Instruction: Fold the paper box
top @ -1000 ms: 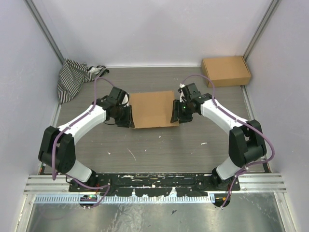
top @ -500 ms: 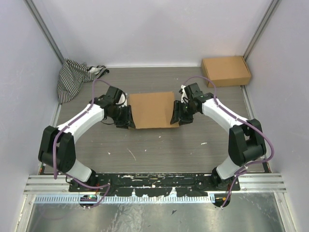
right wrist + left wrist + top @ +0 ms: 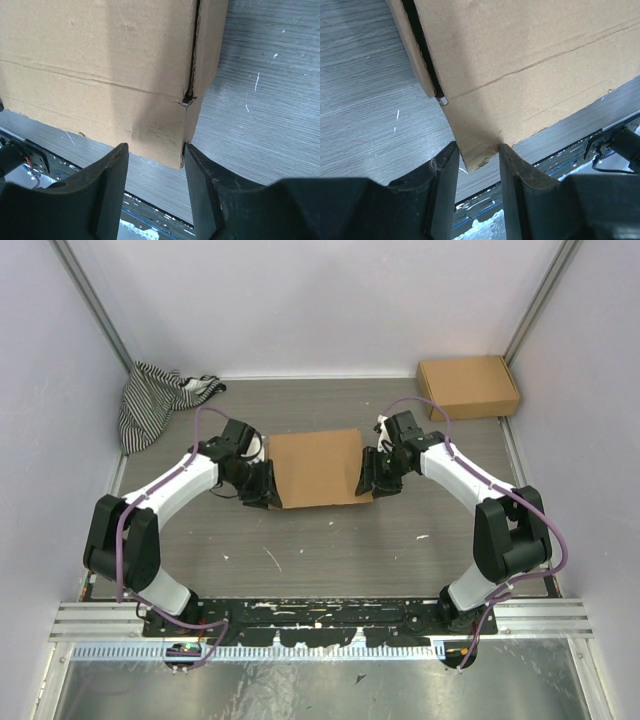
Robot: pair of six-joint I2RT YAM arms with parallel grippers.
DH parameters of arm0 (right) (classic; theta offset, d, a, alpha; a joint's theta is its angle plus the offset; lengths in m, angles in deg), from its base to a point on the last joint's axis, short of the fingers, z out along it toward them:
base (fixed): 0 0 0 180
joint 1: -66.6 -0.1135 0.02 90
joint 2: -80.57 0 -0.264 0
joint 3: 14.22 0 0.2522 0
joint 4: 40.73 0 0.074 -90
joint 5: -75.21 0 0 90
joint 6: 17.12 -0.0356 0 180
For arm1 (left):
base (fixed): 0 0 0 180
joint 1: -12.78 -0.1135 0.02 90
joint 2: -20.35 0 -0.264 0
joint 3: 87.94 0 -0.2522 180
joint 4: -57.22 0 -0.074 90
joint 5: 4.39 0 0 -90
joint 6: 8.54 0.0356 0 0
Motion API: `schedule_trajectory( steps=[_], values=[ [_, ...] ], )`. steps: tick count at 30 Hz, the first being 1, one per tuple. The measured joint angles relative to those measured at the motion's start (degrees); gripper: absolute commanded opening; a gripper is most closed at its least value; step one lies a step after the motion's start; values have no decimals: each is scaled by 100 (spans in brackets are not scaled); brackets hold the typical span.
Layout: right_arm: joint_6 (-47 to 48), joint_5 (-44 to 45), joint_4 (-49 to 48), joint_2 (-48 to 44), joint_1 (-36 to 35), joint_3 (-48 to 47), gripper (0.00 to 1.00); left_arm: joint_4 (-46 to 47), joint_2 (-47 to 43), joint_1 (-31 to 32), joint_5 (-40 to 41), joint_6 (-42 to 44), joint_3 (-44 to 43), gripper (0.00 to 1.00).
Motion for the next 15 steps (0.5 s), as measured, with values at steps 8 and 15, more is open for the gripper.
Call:
schedule_trajectory(
  steps=[8, 15],
  values=[
    [-2, 118, -24, 26, -13, 2, 54, -24, 35, 7, 72, 96, 2, 43],
    [9, 173, -105, 48, -22, 2, 54, -149, 57, 11, 267, 258, -2, 42]
  ],
)
